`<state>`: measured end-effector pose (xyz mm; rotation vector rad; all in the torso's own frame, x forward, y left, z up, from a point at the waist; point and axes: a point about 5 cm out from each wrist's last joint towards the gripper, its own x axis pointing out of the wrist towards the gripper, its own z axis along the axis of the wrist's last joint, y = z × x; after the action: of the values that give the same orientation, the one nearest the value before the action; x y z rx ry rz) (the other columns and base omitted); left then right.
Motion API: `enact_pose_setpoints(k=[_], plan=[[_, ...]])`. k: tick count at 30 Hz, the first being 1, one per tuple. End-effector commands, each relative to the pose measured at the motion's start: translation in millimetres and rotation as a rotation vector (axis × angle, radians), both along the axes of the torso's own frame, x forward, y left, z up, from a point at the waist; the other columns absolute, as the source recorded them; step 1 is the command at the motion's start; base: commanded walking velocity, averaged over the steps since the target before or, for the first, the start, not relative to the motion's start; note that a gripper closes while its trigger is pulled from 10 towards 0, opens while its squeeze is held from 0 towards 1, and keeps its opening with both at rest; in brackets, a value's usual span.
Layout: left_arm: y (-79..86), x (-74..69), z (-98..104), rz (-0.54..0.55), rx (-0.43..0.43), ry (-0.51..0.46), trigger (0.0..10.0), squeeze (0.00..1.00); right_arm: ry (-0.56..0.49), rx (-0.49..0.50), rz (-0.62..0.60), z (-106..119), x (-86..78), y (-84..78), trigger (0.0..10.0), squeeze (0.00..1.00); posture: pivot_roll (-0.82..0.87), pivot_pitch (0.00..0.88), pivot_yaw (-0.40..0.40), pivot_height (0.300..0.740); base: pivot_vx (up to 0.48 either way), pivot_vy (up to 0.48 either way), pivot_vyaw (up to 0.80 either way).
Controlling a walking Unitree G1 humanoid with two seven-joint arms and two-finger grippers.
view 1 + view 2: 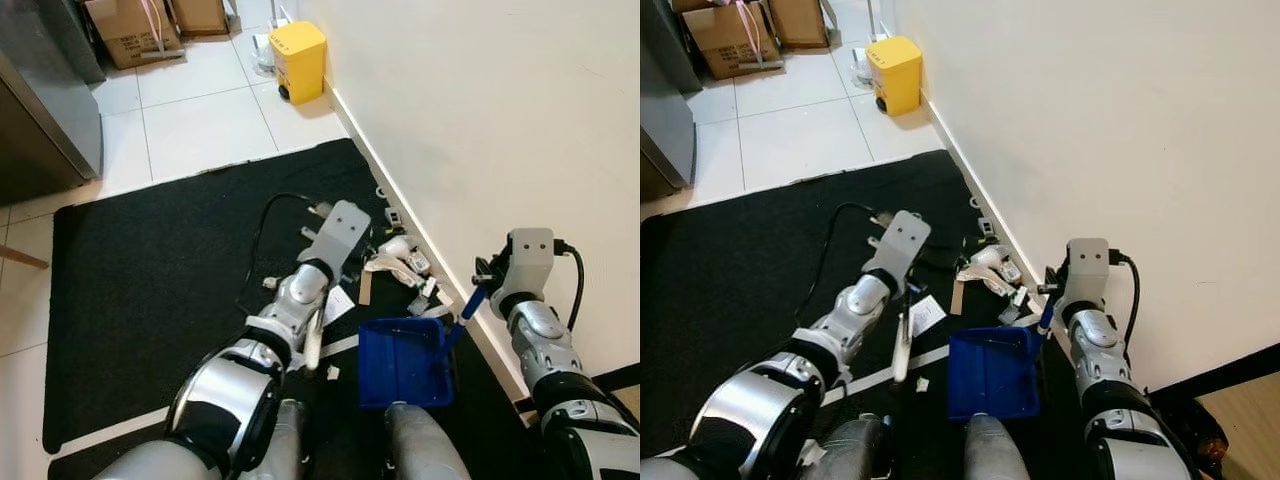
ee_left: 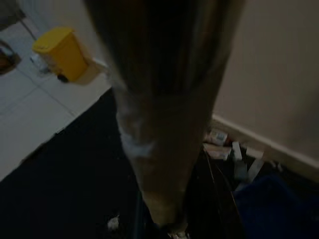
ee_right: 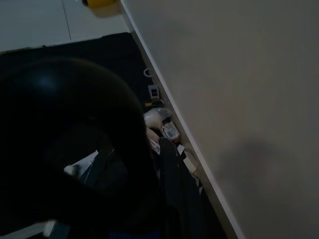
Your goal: Sweep floor
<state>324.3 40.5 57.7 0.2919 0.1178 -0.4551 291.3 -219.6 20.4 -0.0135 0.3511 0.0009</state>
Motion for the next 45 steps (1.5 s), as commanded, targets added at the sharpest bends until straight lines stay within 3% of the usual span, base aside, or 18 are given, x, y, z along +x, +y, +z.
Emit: enact_pose_setpoints(k=[1,4,7,12,13,16,17,18,19,22,23,24,25,30,35,41,45], plan=[[-28.1,2.4,19.2,-0.037,-0.057,-0.064,10.0,0.00,0.073,0.089,0.031,-18.2,-11.1,19.4,10.0,0.00,-0.06,0.098,0.028,0.740,0.000,0.000,0.00],[-42.1,1.5,27.3,-0.052,-0.102,-0.076,10.0,0.00,0.068,0.086,0.033,-17.5,-10.5,19.5,10.0,0.00,-0.06,0.097,0.029,0.740,0.000,0.000,0.00],[-43.3,4.4,33.2,-0.060,-0.128,-0.085,10.0,0.00,0.065,0.084,0.034,-16.6,-9.8,19.4,10.0,0.00,-0.05,0.093,0.030,0.740,0.000,0.000,0.00],[-12.5,19.6,37.9,-0.018,-0.090,-0.102,10.0,0.00,0.058,0.083,0.031,-13.9,-6.3,19.0,10.0,0.00,-0.04,0.085,0.026,0.740,0.000,0.000,0.00],[-12.5,19.6,37.9,-0.018,-0.090,-0.102,10.0,0.00,0.058,0.083,0.031,-13.9,-6.3,19.0,10.0,0.00,-0.04,0.085,0.026,0.740,0.000,0.000,0.00],[22.3,27.4,33.0,0.020,-0.010,-0.088,10.0,0.00,0.058,0.084,0.031,-13.3,-4.9,19.6,10.0,0.00,-0.03,0.080,0.022,0.740,0.000,0.000,0.00],[22.3,27.4,33.0,0.020,-0.010,-0.088,10.0,0.00,0.058,0.084,0.031,-13.3,-4.9,19.6,10.0,0.00,-0.03,0.080,0.022,0.740,0.000,0.000,0.00],[53.8,28.8,23.9,0.053,0.060,-0.042,10.0,0.00,0.058,0.085,0.033,-13.0,-4.0,20.7,10.0,0.00,-0.02,0.072,0.021,0.740,0.000,0.000,0.00],[53.8,28.8,23.9,0.053,0.060,-0.042,10.0,0.00,0.058,0.085,0.033,-13.0,-4.0,20.7,10.0,0.00,-0.02,0.072,0.021,0.740,0.000,0.000,0.00],[94.5,25.5,12.4,0.117,0.114,0.023,10.0,0.00,0.059,0.086,0.034,-12.3,-2.5,20.8,10.0,0.00,-0.01,0.061,0.019,0.740,0.000,0.000,0.00],[94.5,25.5,12.4,0.117,0.114,0.023,10.0,0.00,0.059,0.086,0.034,-12.3,-2.5,20.8,10.0,0.00,-0.01,0.061,0.019,0.740,0.000,0.000,0.00],[124.5,19.6,6.2,0.166,0.093,0.067,10.0,0.00,0.060,0.085,0.032,-11.6,-1.5,18.9,10.0,0.00,-0.01,0.057,0.018,0.740,0.000,0.000,0.00],[139.0,16.5,3.8,0.209,0.069,0.087,10.0,0.00,0.062,0.082,0.029,-11.4,-1.2,17.4,10.0,0.00,0.00,0.050,0.016,0.740,0.000,0.000,0.00],[178.1,-0.1,-9.9,0.346,0.015,0.156,10.0,0.00,0.070,0.075,0.011,-11.3,-1.6,9.6,10.0,0.00,0.01,0.035,0.010,0.740,0.000,0.000,0.00],[186.9,-16.2,-26.1,0.390,-0.020,0.222,10.0,0.00,0.084,0.063,0.000,-12.5,-3.3,2.9,10.0,0.00,0.01,0.025,0.005,0.740,0.000,0.000,0.00],[179.1,-22.9,-31.7,0.400,-0.117,0.237,10.0,0.00,0.108,0.088,-0.035,-17.5,-8.6,-4.0,10.0,0.00,0.02,0.014,-0.001,0.740,0.000,0.000,0.00],[172.2,-26.3,-34.7,0.377,-0.127,0.245,10.0,0.00,0.128,0.115,-0.063,-22.1,-13.1,-6.6,10.0,0.00,0.02,0.006,0.003,0.740,0.000,0.000,0.00]])
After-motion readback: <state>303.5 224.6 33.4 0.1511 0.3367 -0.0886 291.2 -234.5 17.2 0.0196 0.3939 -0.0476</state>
